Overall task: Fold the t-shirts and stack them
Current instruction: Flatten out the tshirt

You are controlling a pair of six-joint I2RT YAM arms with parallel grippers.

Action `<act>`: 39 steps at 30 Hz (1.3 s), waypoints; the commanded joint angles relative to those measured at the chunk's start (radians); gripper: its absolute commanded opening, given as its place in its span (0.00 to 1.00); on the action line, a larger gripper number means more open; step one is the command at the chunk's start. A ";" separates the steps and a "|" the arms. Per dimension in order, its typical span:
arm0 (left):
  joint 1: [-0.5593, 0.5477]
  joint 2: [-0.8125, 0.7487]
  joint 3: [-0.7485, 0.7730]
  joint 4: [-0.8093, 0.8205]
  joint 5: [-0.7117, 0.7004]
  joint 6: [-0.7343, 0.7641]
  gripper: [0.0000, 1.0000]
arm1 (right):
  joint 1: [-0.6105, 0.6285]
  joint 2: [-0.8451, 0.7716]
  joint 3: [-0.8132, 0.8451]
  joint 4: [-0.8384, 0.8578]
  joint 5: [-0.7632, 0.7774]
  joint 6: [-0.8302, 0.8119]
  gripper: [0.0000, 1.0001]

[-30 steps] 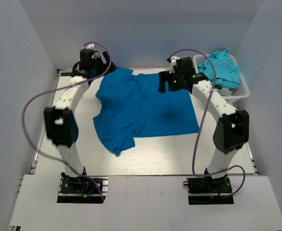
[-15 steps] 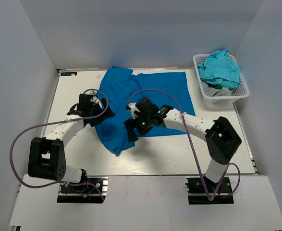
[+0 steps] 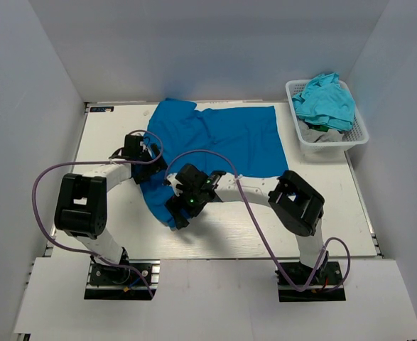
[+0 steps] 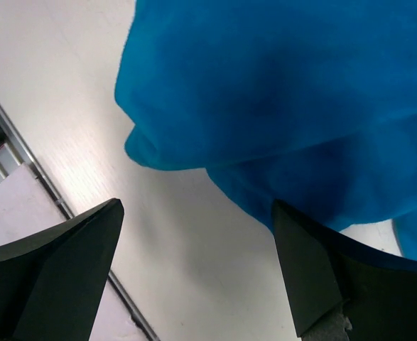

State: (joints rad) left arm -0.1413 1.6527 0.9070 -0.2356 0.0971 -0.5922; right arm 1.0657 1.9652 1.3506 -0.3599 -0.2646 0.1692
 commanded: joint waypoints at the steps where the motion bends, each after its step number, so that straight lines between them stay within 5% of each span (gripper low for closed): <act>1: 0.002 0.019 0.030 -0.034 -0.097 0.003 1.00 | 0.005 0.003 -0.024 0.039 0.014 -0.020 0.90; 10: 0.020 0.021 0.019 -0.041 -0.227 0.022 1.00 | 0.002 -0.081 -0.212 0.006 0.021 -0.048 0.90; 16: 0.038 0.088 0.101 -0.021 -0.154 0.100 1.00 | 0.010 -0.164 -0.363 -0.002 -0.024 -0.060 0.90; 24: 0.028 -0.003 0.125 -0.086 -0.024 0.172 1.00 | 0.027 -0.147 -0.191 -0.031 -0.088 -0.091 0.90; 29: 0.019 -0.128 0.162 -0.177 -0.054 0.172 1.00 | 0.007 -0.230 -0.091 -0.025 0.050 0.013 0.90; 35: 0.028 -0.090 0.331 -0.272 -0.103 0.163 1.00 | -0.160 -0.293 -0.063 -0.123 0.260 0.130 0.90; 39: 0.016 0.045 0.441 -0.252 0.004 0.192 1.00 | -0.341 -0.325 -0.079 -0.132 0.315 0.127 0.90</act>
State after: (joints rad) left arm -0.1188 1.6169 1.2934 -0.4679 0.0307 -0.4282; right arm 0.8406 1.6756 1.2678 -0.4374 -0.0479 0.2626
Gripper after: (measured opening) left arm 0.998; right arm 0.904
